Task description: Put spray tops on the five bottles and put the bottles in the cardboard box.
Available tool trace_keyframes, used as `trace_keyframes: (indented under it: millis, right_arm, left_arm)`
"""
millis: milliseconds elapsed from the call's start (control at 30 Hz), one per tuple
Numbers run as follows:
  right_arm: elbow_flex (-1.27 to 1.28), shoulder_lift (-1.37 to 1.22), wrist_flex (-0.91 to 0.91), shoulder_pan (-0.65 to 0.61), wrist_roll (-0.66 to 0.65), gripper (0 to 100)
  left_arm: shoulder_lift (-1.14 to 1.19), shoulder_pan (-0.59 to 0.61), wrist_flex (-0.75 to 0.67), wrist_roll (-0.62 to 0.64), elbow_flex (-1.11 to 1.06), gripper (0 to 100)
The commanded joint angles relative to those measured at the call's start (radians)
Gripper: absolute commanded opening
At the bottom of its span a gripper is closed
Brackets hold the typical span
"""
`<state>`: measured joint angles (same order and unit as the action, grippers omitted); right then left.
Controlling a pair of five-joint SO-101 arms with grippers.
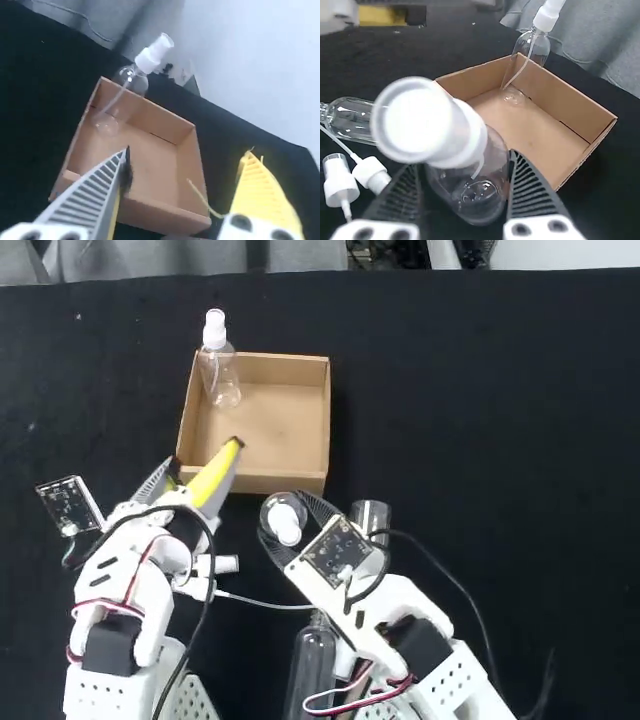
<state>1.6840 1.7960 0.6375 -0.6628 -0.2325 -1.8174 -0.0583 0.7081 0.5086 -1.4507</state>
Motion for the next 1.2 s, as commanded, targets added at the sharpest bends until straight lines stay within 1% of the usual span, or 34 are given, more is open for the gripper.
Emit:
trace_keyframes:
  millis: [0, 167, 367, 500, 567, 700, 800, 1033, 1167]
  right_arm:
    - [-0.050, 0.166, 0.002, 0.021, 0.006, 1.1]
    - [-0.047, 0.166, 0.002, 0.021, 0.003, 1.1]
    - [-0.044, 0.166, 0.003, 0.021, 0.005, 1.1]
    - [-0.044, 0.166, 0.003, 0.021, 0.003, 1.1]
    - [-0.041, 0.166, 0.003, 0.021, 0.003, 1.1]
    - [-0.033, 0.166, 0.003, 0.021, 0.003, 1.1]
    - [-0.033, 0.166, 0.003, 0.021, 0.003, 1.1]
    - [-0.019, 0.166, -0.005, 0.021, 0.003, 1.1]
    - [-0.033, 0.166, -0.005, 0.023, 0.002, 1.1]
  left_arm:
    - [-0.011, 0.088, -0.028, -0.049, 0.035, 33]
    - [-0.011, 0.180, -0.020, -0.069, 0.002, 33]
    - [-0.011, 0.228, -0.021, -0.069, -0.097, 33]
    - [-0.011, 0.289, -0.026, -0.063, -0.159, 32]
    - [-0.011, 0.311, -0.028, -0.061, -0.177, 27]
    - [-0.011, 0.334, -0.028, -0.069, -0.183, 14]
    - [-0.011, 0.340, -0.028, -0.069, -0.183, 8]
    - [-0.011, 0.343, -0.021, -0.071, -0.236, 6]
    - [-0.011, 0.384, -0.029, -0.071, -0.239, 6]
